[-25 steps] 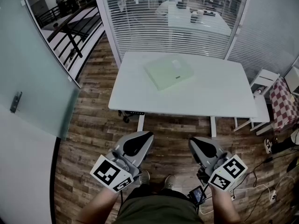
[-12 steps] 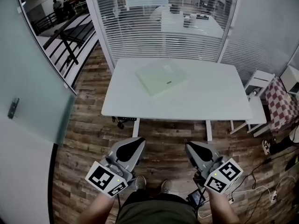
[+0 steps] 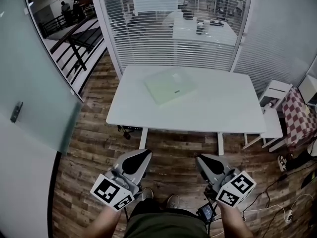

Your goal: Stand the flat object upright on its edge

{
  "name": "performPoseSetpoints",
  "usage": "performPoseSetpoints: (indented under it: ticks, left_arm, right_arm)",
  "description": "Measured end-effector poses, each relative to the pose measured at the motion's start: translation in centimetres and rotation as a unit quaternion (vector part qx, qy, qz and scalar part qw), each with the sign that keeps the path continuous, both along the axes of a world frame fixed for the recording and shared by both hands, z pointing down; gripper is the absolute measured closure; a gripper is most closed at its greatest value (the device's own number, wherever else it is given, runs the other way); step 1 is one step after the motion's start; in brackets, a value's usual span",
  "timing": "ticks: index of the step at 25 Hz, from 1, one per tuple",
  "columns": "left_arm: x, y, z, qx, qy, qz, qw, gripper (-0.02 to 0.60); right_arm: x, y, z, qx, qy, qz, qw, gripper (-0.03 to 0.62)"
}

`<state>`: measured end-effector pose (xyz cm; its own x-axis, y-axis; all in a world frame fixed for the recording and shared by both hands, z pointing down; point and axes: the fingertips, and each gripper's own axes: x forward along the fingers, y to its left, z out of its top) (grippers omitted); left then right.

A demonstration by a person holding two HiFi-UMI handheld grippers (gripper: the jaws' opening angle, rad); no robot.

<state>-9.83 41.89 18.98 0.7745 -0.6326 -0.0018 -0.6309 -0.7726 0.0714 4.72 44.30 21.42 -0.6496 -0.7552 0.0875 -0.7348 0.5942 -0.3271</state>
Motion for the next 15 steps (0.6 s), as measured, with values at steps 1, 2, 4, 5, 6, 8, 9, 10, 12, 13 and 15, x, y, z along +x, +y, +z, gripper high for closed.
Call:
performPoseSetpoints:
  ticks: [1,2,4,5,6,8,9,10,12,13,15]
  left_arm:
    - [0.1,-0.1,0.1,-0.001,0.000,-0.002,1.0000,0.580]
    - [0.1,-0.2,0.1,-0.002,0.000,-0.004,1.0000,0.580]
    - [0.2,-0.4,0.2,-0.003,0.002,-0.008,1.0000,0.580]
    - [0.2,-0.5,0.3,-0.004,0.003,-0.010,0.9999,0.580]
    - [0.2,-0.6,0.4,-0.005,0.003,-0.011,0.9999,0.580]
    - [0.1,-0.7,0.7,-0.008,0.005,-0.013,0.9999,0.580]
    - [0.1,-0.8,0.9,-0.009,0.005,-0.014,0.9998,0.580]
    - [0.0,-1.0,1.0,-0.011,0.006,-0.015,0.9998,0.580]
    - [-0.1,-1.5,1.1,-0.013,0.007,-0.016,0.9998,0.580]
    - [-0.1,-1.8,1.2,-0.013,0.008,-0.016,0.9998,0.580]
    - [-0.2,-2.4,1.4,-0.013,0.009,-0.014,0.9998,0.580]
  right_arm:
    - [0.1,-0.1,0.1,-0.003,-0.002,-0.001,1.000,0.589]
    - [0.2,-0.2,0.3,-0.006,-0.002,-0.001,1.000,0.589]
    - [0.5,-0.5,0.5,-0.011,-0.001,-0.001,1.000,0.589]
    - [0.6,-0.7,0.6,-0.012,-0.002,-0.001,1.000,0.589]
    - [0.7,-0.8,0.7,-0.012,-0.001,-0.001,1.000,0.589]
    - [0.9,-1.1,1.0,-0.012,0.003,0.002,1.000,0.589]
    - [0.9,-1.2,1.1,-0.012,0.004,0.004,1.000,0.589]
    - [1.0,-1.5,1.1,-0.013,0.005,0.005,1.000,0.589]
    - [1.0,-2.0,1.3,-0.014,0.005,0.006,1.000,0.589]
    - [1.1,-2.2,1.3,-0.014,0.006,0.007,1.000,0.589]
    - [1.0,-2.8,1.5,-0.014,0.007,0.009,1.000,0.589]
